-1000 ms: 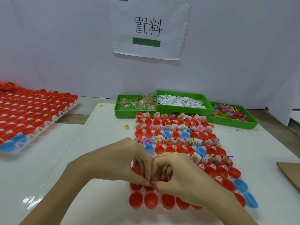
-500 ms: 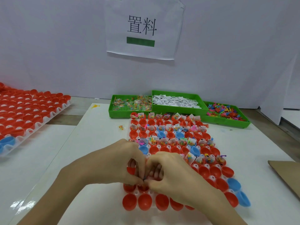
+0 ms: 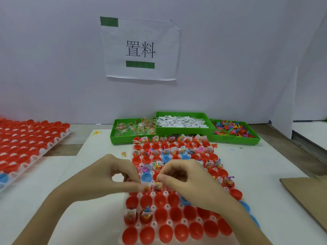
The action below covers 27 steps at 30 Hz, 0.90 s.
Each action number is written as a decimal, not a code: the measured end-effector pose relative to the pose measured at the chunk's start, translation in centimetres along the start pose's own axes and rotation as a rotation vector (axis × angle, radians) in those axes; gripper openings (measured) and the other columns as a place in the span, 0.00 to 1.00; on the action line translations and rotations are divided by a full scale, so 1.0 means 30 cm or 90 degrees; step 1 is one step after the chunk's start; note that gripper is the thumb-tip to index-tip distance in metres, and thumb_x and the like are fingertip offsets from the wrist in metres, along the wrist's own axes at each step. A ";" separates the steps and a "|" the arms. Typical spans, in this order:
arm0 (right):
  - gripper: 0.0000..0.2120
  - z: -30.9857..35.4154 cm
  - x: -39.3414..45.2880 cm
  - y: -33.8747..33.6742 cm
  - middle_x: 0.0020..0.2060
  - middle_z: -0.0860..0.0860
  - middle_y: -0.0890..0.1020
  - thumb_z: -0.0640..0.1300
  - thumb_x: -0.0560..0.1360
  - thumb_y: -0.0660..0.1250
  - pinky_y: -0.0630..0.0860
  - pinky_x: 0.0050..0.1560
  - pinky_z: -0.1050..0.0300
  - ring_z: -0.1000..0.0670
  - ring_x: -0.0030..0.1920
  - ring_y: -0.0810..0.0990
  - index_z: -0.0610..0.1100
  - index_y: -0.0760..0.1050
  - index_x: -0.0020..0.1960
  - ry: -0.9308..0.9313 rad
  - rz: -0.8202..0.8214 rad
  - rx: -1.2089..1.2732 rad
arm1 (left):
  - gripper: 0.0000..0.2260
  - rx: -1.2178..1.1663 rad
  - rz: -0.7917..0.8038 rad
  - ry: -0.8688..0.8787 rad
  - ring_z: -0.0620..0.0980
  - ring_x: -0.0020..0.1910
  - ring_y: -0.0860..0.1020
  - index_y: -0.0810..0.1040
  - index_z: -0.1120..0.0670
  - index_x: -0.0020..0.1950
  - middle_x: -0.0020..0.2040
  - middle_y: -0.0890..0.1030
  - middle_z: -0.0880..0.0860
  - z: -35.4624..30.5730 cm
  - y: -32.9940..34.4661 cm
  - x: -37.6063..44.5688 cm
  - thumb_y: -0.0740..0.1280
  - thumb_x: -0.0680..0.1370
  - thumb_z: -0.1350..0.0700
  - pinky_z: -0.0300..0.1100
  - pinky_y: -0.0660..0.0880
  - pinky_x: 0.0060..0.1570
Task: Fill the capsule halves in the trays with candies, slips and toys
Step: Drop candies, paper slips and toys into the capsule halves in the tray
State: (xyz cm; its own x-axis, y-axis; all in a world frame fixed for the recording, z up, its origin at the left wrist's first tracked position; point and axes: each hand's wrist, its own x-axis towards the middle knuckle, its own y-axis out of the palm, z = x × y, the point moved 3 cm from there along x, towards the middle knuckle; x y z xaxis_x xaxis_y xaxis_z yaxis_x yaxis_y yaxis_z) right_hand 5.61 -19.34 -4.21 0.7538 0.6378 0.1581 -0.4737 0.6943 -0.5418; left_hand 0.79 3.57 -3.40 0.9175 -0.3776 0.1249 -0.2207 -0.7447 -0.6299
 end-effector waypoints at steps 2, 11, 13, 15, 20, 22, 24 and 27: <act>0.09 -0.006 0.005 -0.013 0.39 0.51 0.85 0.52 0.81 0.68 0.81 0.45 0.54 0.51 0.39 0.83 0.49 0.83 0.46 0.000 -0.048 0.013 | 0.13 -0.011 -0.124 -0.055 0.47 0.44 0.83 0.88 0.45 0.47 0.45 0.87 0.49 0.036 -0.040 0.034 0.72 0.75 0.37 0.38 0.79 0.45; 0.08 -0.067 0.036 -0.056 0.36 0.52 0.85 0.45 0.82 0.67 0.82 0.40 0.56 0.52 0.36 0.83 0.48 0.83 0.47 0.031 -0.192 0.082 | 0.12 0.364 -0.343 -0.293 0.60 0.56 0.81 0.82 0.61 0.63 0.61 0.84 0.58 0.364 -0.319 0.354 0.65 0.84 0.57 0.49 0.74 0.54; 0.08 -0.084 0.039 -0.069 0.36 0.53 0.85 0.46 0.82 0.67 0.84 0.42 0.52 0.51 0.37 0.84 0.49 0.83 0.47 0.040 -0.213 0.082 | 0.14 0.443 -0.276 -0.317 0.61 0.61 0.79 0.80 0.60 0.67 0.64 0.82 0.60 0.416 -0.354 0.394 0.63 0.85 0.57 0.50 0.73 0.58; 0.07 -0.099 0.043 -0.081 0.36 0.54 0.86 0.46 0.82 0.67 0.84 0.43 0.52 0.52 0.37 0.84 0.50 0.83 0.47 0.044 -0.229 0.078 | 0.15 0.504 -0.202 -0.321 0.61 0.62 0.79 0.79 0.58 0.69 0.64 0.82 0.58 0.443 -0.372 0.422 0.63 0.85 0.54 0.49 0.73 0.57; 0.07 -0.121 0.051 -0.098 0.35 0.53 0.86 0.46 0.82 0.67 0.81 0.41 0.62 0.56 0.37 0.84 0.49 0.83 0.48 0.043 -0.259 0.069 | 0.08 0.561 -0.080 -0.300 0.52 0.48 0.80 0.86 0.54 0.56 0.54 0.87 0.52 0.481 -0.386 0.452 0.71 0.80 0.54 0.42 0.73 0.48; 0.07 -0.123 0.052 -0.098 0.35 0.53 0.86 0.46 0.81 0.67 0.80 0.40 0.63 0.56 0.36 0.84 0.49 0.83 0.48 0.044 -0.260 0.072 | 0.05 0.554 -0.104 -0.288 0.50 0.43 0.78 0.88 0.54 0.51 0.49 0.88 0.52 0.482 -0.382 0.448 0.74 0.78 0.57 0.40 0.72 0.46; 0.07 -0.124 0.053 -0.096 0.35 0.53 0.86 0.46 0.81 0.67 0.81 0.41 0.62 0.56 0.37 0.84 0.49 0.83 0.48 0.041 -0.258 0.072 | 0.04 0.540 -0.146 -0.275 0.49 0.41 0.78 0.88 0.55 0.50 0.47 0.88 0.52 0.476 -0.377 0.447 0.76 0.76 0.60 0.39 0.71 0.45; 0.07 -0.123 0.054 -0.098 0.35 0.53 0.86 0.46 0.81 0.67 0.82 0.43 0.61 0.55 0.37 0.84 0.49 0.83 0.48 0.036 -0.263 0.079 | 0.04 0.524 -0.188 -0.275 0.50 0.42 0.78 0.88 0.55 0.47 0.44 0.87 0.53 0.474 -0.370 0.447 0.77 0.74 0.62 0.41 0.73 0.48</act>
State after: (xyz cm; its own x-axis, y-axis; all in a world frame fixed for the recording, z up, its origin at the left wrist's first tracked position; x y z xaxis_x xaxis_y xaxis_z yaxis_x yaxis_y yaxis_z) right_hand 9.89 -21.58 -5.40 0.9134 0.2818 0.2936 -0.1762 0.9242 -0.3388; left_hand 20.26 14.60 -5.62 0.9774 0.1181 0.1751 0.1869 -0.0979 -0.9775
